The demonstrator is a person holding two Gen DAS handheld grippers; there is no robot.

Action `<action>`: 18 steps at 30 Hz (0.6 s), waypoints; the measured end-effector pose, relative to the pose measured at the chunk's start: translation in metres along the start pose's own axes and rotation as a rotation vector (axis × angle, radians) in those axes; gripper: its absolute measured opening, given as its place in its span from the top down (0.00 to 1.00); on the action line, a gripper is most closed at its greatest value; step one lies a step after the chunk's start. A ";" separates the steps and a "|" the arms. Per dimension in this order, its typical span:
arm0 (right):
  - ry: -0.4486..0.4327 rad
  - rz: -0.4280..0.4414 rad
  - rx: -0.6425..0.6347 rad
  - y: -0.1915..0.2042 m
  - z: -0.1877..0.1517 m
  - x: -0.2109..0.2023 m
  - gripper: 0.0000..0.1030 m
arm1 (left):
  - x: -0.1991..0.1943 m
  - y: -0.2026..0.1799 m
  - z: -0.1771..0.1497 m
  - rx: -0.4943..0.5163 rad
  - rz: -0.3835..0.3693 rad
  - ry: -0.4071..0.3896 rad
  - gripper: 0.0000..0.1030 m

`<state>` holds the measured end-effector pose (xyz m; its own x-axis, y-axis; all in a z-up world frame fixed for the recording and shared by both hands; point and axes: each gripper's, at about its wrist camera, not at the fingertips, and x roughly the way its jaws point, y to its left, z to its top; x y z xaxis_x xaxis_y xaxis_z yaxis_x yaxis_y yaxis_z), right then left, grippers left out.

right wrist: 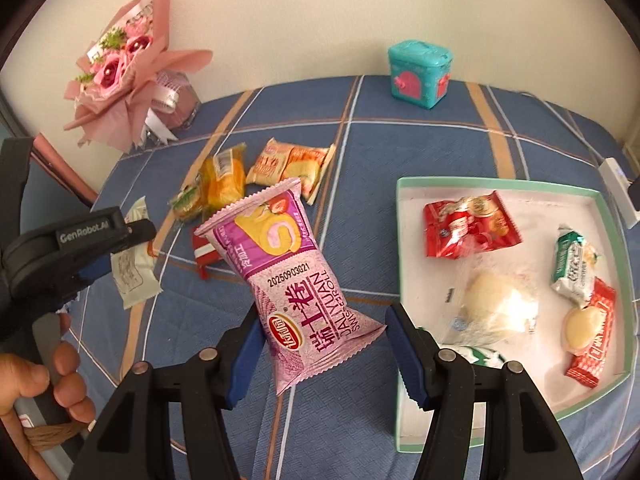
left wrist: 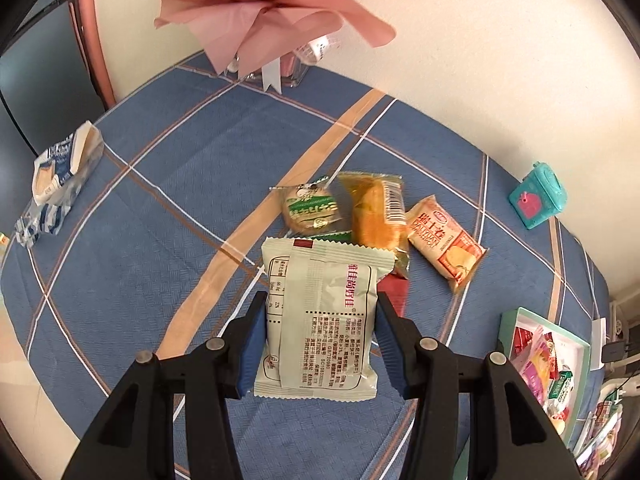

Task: Organize snacks
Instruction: 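Lift both packs and carry them over the white tray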

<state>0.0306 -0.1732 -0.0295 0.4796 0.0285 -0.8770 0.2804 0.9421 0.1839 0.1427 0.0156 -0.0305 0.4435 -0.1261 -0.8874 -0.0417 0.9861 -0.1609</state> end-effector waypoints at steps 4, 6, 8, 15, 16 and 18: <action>-0.010 -0.022 0.027 -0.015 0.005 -0.009 0.39 | -0.004 -0.008 -0.004 -0.003 -0.032 0.001 0.49; -0.015 -0.044 0.048 -0.024 0.007 -0.012 0.39 | -0.004 -0.015 -0.008 0.015 -0.029 0.000 0.49; -0.022 -0.058 0.072 -0.035 0.010 -0.015 0.39 | -0.005 -0.024 -0.012 0.038 -0.039 0.001 0.49; -0.030 -0.108 0.189 -0.085 0.017 -0.022 0.39 | -0.011 -0.067 -0.027 0.150 -0.075 0.006 0.49; -0.031 -0.108 0.208 -0.093 0.018 -0.023 0.39 | -0.011 -0.074 -0.029 0.166 -0.083 0.009 0.49; -0.034 -0.112 0.248 -0.110 0.019 -0.026 0.39 | -0.013 -0.090 -0.035 0.204 -0.100 0.014 0.49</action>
<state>0.0035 -0.2836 -0.0188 0.4608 -0.0861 -0.8833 0.5258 0.8283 0.1935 0.1094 -0.0758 -0.0196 0.4234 -0.2241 -0.8778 0.1847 0.9699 -0.1586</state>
